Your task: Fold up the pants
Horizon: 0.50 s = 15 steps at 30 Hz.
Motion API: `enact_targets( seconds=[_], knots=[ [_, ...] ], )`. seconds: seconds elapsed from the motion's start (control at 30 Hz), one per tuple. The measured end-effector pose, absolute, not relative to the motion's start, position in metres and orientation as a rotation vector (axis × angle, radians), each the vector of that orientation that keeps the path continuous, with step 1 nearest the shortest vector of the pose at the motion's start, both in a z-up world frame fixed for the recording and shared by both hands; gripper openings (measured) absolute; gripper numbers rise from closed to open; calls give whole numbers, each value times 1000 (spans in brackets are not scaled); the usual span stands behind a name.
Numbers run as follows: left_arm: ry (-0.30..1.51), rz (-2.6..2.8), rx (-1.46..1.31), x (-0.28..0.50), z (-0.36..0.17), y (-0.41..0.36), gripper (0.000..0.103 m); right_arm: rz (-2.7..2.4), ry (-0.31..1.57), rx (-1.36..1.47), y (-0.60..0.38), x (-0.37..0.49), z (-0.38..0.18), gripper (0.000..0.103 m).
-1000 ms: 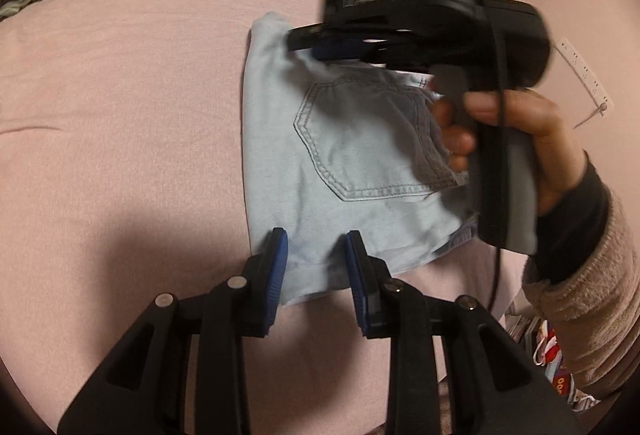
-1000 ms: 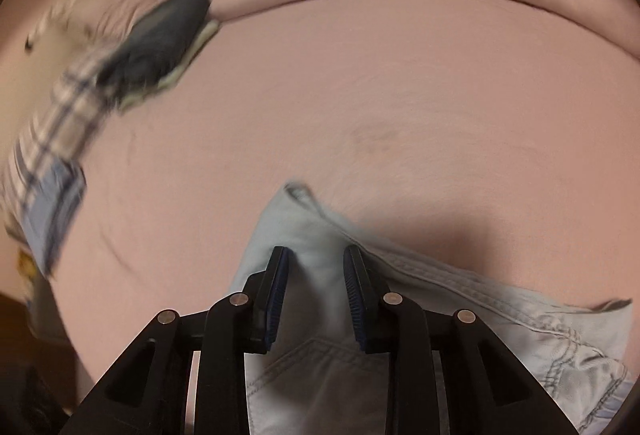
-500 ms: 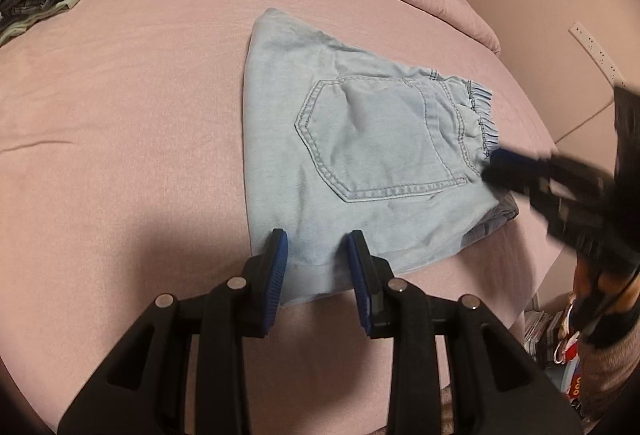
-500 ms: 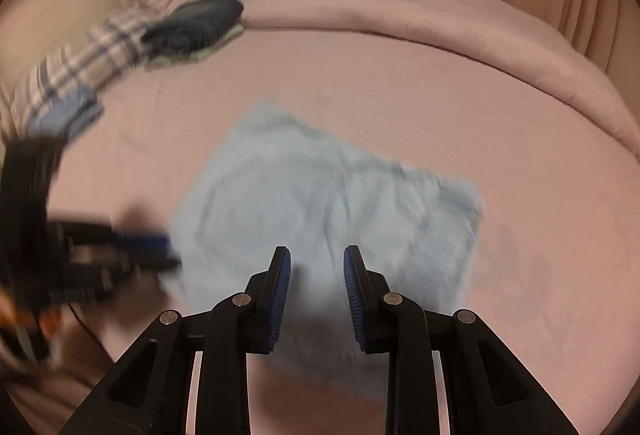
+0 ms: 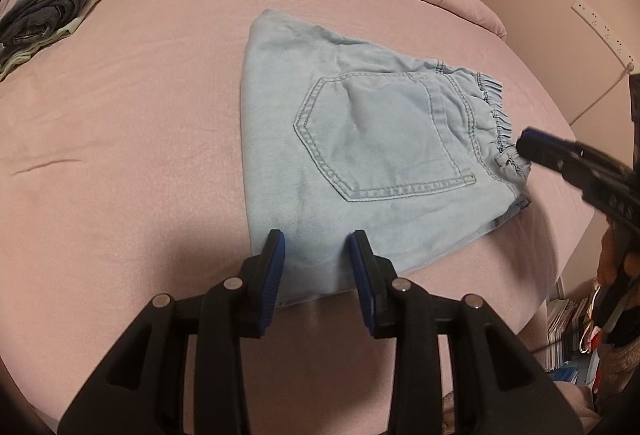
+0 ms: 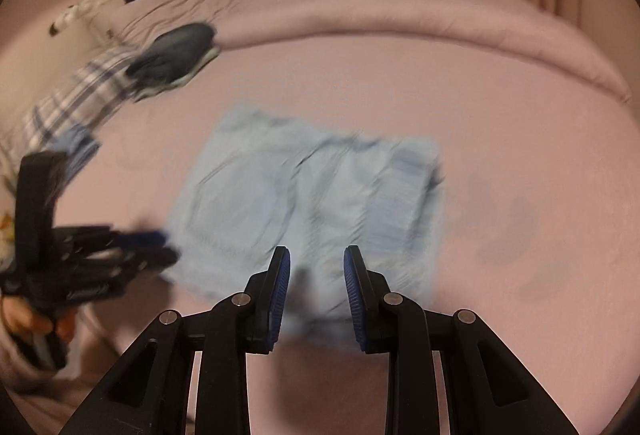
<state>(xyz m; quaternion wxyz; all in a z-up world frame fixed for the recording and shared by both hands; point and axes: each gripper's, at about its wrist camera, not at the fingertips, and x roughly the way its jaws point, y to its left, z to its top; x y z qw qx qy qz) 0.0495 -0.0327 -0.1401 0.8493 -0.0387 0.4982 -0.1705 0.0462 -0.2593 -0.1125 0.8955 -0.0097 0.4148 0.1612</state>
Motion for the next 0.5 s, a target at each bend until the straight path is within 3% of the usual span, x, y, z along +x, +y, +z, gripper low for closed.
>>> enact_targets(
  seconds=[0.13,0.17,0.23,0.5],
  knots=[
    [1054,-359,-81,53,-141,-35,34,276,947,-60,-262,53,-135,28],
    [1056,-357,-78,54,-141,-35,34,255,967,-87,-261,53,-144,40],
    [1057,-356,-69,53,-141,-34,34,252,963,-37,-267,50,-151,44],
    [1049,-333,-52,52,-137,-35,40,305,949,113,-285,49,-135,44]
  ],
)
